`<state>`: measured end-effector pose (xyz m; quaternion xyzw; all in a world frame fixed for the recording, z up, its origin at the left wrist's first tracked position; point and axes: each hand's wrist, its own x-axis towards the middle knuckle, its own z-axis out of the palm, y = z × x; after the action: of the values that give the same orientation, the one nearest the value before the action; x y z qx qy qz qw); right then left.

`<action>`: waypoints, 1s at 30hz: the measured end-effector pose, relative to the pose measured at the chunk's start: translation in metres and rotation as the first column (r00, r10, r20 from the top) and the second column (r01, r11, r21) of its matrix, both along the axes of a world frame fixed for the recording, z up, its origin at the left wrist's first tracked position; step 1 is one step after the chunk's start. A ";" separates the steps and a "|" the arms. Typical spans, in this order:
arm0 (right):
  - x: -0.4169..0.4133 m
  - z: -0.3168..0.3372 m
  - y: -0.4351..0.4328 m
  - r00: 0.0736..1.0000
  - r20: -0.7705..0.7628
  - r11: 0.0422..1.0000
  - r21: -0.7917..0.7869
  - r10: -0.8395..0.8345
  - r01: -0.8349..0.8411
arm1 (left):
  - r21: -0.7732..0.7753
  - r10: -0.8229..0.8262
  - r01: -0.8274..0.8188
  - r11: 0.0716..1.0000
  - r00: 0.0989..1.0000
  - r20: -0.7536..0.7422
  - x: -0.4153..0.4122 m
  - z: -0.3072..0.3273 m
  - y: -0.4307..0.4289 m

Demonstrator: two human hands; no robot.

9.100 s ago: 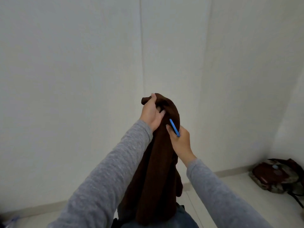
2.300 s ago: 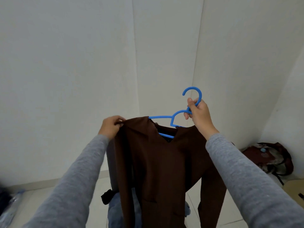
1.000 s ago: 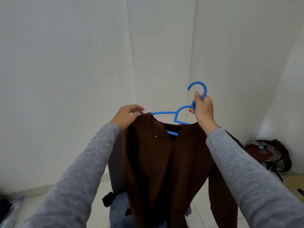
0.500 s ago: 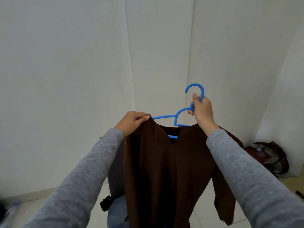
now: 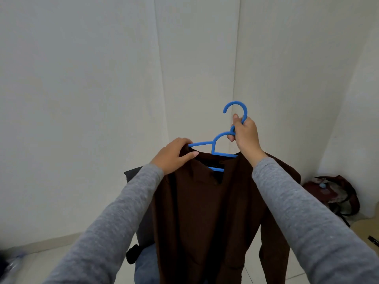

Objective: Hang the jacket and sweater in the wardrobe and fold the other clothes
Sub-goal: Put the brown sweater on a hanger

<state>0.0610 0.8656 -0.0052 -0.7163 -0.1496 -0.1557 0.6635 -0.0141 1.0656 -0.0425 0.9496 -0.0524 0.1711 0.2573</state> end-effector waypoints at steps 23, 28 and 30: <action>-0.005 -0.015 -0.016 1.000 0.022 0.996 -0.093 0.010 -0.008 | -0.357 0.237 -0.140 0.923 0.940 0.244 -0.012 0.007 0.072; -0.007 -0.008 -0.015 1.000 -0.005 0.999 0.053 -0.012 0.013 | -0.201 0.237 -0.248 0.948 0.968 -0.079 0.006 -0.001 0.062; -0.006 -0.010 -0.017 0.999 -0.023 0.997 0.074 -0.033 0.035 | -0.160 0.229 -0.254 0.954 0.960 -0.161 0.007 -0.005 0.057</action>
<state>0.0552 0.8484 -0.0147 -0.6954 -0.1243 -0.1644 0.6885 -0.0069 1.1226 -0.0475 0.9316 0.0981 0.1378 0.3218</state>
